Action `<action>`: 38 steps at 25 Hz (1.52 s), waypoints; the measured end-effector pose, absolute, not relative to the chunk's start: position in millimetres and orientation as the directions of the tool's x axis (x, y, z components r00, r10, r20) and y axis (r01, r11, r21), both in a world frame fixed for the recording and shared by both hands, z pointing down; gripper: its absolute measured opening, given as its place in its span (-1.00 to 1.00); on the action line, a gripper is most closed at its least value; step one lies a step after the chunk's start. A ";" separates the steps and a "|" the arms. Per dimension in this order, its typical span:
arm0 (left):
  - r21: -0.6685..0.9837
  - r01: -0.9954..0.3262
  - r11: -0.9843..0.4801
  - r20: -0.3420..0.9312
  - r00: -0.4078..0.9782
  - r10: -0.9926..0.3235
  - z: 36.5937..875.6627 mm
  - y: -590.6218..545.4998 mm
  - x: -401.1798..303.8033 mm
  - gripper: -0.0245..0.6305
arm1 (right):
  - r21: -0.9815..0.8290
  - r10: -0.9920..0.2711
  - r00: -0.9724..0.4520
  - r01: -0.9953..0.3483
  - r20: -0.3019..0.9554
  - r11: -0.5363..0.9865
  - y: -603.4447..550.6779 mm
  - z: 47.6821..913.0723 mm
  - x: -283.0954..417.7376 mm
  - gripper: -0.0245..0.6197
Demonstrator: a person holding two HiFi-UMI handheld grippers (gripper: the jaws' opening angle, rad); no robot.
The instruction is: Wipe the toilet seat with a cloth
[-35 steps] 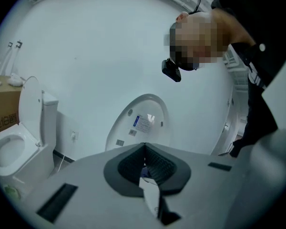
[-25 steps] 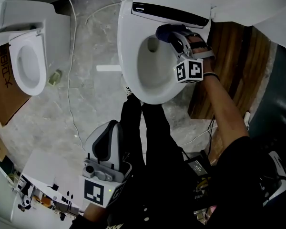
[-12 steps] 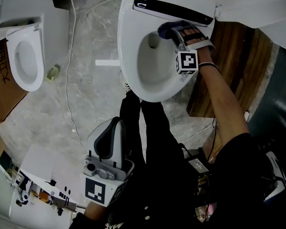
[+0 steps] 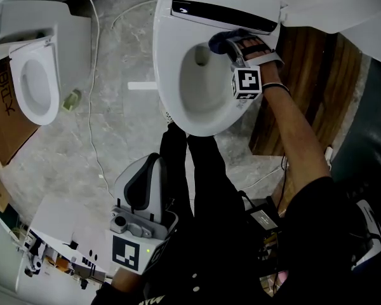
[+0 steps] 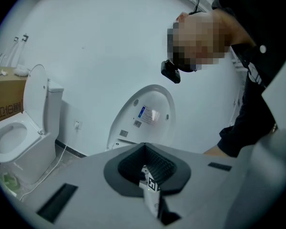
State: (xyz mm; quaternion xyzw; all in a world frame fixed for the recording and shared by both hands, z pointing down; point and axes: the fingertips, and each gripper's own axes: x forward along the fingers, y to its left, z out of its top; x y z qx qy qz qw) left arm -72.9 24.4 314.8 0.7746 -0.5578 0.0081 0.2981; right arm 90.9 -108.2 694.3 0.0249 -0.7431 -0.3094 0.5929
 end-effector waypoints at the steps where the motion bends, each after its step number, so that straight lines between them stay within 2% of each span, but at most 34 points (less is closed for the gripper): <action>1: 0.453 -0.869 -0.201 0.344 0.378 -0.859 314.2 24.1 -72.3 -0.90 | 0.484 -0.399 -0.293 0.327 0.869 0.812 -107.2 694.6 94.0 -0.66; 21: 0.446 -0.864 -0.234 0.324 0.399 -0.858 302.8 27.6 -53.2 -0.90 | 0.448 -0.401 -0.216 0.251 0.890 0.858 -95.5 691.7 161.4 -0.66; 32: 0.453 -0.854 -0.254 0.315 0.420 -0.851 297.4 36.5 -39.6 -0.90 | 0.404 -0.389 -0.168 0.068 0.906 0.912 -88.9 689.7 183.6 -0.66; 38: 0.453 -0.852 -0.263 0.301 0.423 -0.855 292.4 39.3 -38.4 -0.90 | 0.366 -0.360 -0.146 0.020 0.922 0.930 -69.6 692.4 190.0 -0.66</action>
